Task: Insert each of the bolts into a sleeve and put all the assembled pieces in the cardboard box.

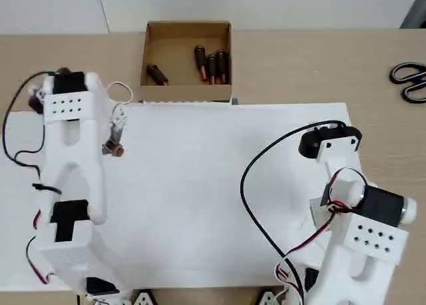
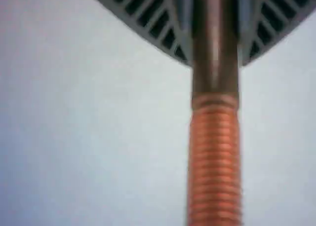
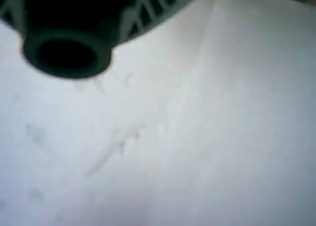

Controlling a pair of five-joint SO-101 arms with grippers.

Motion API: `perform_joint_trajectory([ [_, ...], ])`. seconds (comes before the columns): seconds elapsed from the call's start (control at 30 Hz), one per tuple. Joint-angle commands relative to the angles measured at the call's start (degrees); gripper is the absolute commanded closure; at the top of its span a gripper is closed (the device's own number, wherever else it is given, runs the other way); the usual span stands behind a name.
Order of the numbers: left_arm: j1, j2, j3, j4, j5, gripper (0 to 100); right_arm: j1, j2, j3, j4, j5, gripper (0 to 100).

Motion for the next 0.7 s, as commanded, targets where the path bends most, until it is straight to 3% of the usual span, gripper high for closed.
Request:
perform_joint_trajectory([
  [0.0, 0.2, -3.3, 1.7, -3.9, 17.5, 99, 0.0, -1.2, -0.3, -0.7, -0.5, 99.5],
  [0.1, 0.1, -3.3, 3.6, -7.9, 25.6, 99, 0.0, -1.2, -0.3, -0.7, -0.5, 99.5],
  [0.2, 0.2, -3.3, 5.0, -10.9, 29.3, 99, 0.0, -1.2, -0.3, -0.7, -0.5, 99.5],
  [0.53, 0.2, -3.3, 5.2, -14.8, 33.9, 99, 0.3, -1.2, -0.4, -0.7, -0.4, 99.5],
  [0.67, 0.1, -3.3, 5.2, -14.5, 34.2, 90, 0.4, -1.2, -0.4, -0.7, -0.4, 99.5],
])
